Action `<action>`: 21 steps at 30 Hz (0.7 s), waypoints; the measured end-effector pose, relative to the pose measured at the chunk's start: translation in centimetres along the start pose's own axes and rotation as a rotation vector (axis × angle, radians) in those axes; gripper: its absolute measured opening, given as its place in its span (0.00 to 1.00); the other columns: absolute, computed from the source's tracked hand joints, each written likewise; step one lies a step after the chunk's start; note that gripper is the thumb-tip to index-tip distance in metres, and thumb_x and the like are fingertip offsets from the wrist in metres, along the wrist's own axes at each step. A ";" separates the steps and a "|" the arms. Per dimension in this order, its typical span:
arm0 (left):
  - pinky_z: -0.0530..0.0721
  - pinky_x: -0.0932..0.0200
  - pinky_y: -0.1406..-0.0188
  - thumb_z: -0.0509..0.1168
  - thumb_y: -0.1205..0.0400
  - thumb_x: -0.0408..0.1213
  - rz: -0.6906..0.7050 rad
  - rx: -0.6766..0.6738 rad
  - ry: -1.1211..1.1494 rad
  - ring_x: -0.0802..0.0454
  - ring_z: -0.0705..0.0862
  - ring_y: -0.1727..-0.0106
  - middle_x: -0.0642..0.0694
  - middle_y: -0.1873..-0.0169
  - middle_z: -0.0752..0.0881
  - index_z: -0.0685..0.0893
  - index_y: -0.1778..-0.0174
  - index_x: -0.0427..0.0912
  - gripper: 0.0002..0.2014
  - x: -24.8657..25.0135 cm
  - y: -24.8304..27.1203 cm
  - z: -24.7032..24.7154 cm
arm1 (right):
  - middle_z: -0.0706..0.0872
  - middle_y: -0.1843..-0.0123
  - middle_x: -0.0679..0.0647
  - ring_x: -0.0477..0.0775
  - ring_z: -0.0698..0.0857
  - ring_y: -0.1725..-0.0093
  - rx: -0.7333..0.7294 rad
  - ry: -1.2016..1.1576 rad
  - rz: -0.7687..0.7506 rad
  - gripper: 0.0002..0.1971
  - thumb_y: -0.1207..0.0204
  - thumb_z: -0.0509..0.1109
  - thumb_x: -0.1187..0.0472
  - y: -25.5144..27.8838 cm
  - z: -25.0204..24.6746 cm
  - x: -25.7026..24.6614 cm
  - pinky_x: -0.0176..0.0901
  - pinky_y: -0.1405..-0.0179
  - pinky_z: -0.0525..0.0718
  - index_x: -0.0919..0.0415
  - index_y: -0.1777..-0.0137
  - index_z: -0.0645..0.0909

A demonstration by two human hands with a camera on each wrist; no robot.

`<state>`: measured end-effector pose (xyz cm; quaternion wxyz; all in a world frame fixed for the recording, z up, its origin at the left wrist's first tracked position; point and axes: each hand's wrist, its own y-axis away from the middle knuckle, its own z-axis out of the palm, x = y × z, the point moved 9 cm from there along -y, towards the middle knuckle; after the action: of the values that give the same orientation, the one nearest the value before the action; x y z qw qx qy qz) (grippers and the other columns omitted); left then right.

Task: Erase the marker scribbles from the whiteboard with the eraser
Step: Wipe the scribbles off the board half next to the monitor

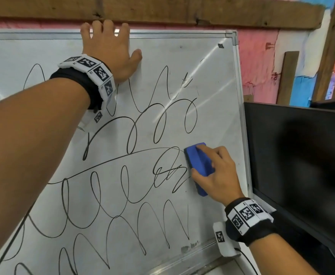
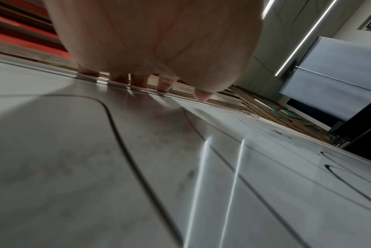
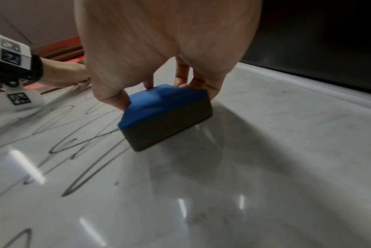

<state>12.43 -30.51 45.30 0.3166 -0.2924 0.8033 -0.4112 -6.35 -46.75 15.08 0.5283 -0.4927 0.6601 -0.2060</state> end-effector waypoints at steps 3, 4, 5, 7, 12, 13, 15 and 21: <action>0.62 0.28 0.27 0.48 0.21 0.62 -0.008 -0.007 0.001 0.29 0.72 0.35 0.31 0.38 0.76 0.70 0.31 0.40 0.32 0.0 0.0 0.0 | 0.73 0.47 0.47 0.37 0.77 0.51 0.043 0.003 0.036 0.34 0.33 0.83 0.56 0.3 -1.1 1.5 0.20 0.55 0.76 0.45 0.26 0.78; 0.62 0.28 0.27 0.48 0.21 0.62 -0.014 -0.009 0.003 0.29 0.72 0.34 0.31 0.37 0.76 0.70 0.31 0.41 0.32 0.1 0.0 0.1 | 0.73 0.47 0.48 0.37 0.77 0.51 0.065 0.005 0.054 0.33 0.33 0.83 0.56 0.2 -1.3 1.7 0.20 0.55 0.76 0.45 0.27 0.78; 0.61 0.27 0.26 0.48 0.21 0.61 -0.023 -0.007 0.006 0.29 0.72 0.34 0.31 0.37 0.76 0.70 0.31 0.41 0.32 0.1 0.0 0.1 | 0.73 0.47 0.48 0.37 0.77 0.51 0.079 0.003 0.067 0.33 0.33 0.83 0.56 0.1 -1.3 1.8 0.20 0.55 0.76 0.46 0.27 0.78; 0.59 0.27 0.24 0.49 0.21 0.61 -0.040 0.003 0.017 0.29 0.71 0.33 0.30 0.36 0.76 0.70 0.30 0.41 0.31 0.1 0.1 0.0 | 0.73 0.47 0.48 0.37 0.77 0.50 0.060 -0.001 0.053 0.33 0.32 0.82 0.54 0.3 -0.6 1.2 0.21 0.54 0.77 0.47 0.26 0.78; 0.55 0.28 0.22 0.49 0.22 0.59 -0.049 0.001 0.035 0.29 0.71 0.32 0.31 0.35 0.75 0.69 0.27 0.42 0.33 0.0 0.2 -0.1 | 0.73 0.46 0.48 0.37 0.76 0.50 0.063 0.018 0.045 0.33 0.32 0.81 0.52 0.1 -0.6 1.1 0.20 0.56 0.75 0.44 0.25 0.77; 0.55 0.28 0.22 0.49 0.22 0.59 -0.050 0.000 0.035 0.29 0.70 0.31 0.31 0.34 0.75 0.69 0.26 0.42 0.33 0.1 0.3 -0.1 | 0.73 0.47 0.49 0.37 0.76 0.51 0.101 0.007 0.078 0.33 0.31 0.81 0.53 -0.2 -0.9 1.2 0.19 0.56 0.74 0.45 0.25 0.77; 0.54 0.27 0.21 0.49 0.22 0.59 -0.054 0.002 0.038 0.29 0.70 0.30 0.31 0.33 0.75 0.69 0.26 0.42 0.33 0.2 0.3 -0.1 | 0.73 0.46 0.49 0.38 0.76 0.51 0.094 0.005 0.060 0.32 0.31 0.81 0.52 -0.8 -0.5 0.4 0.20 0.56 0.75 0.45 0.25 0.77; 0.53 0.27 0.21 0.48 0.22 0.59 -0.060 -0.019 0.029 0.29 0.70 0.29 0.32 0.32 0.74 0.68 0.25 0.42 0.34 0.2 0.5 0.0 | 0.73 0.47 0.49 0.38 0.75 0.53 0.125 0.020 0.078 0.32 0.30 0.79 0.49 -2.7 -1.2 -0.3 0.22 0.57 0.72 0.44 0.24 0.76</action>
<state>12.24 -30.42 44.85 0.2897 -0.3133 0.8026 -0.4170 -6.22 -47.98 17.81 0.5591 -0.4307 0.6697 -0.2309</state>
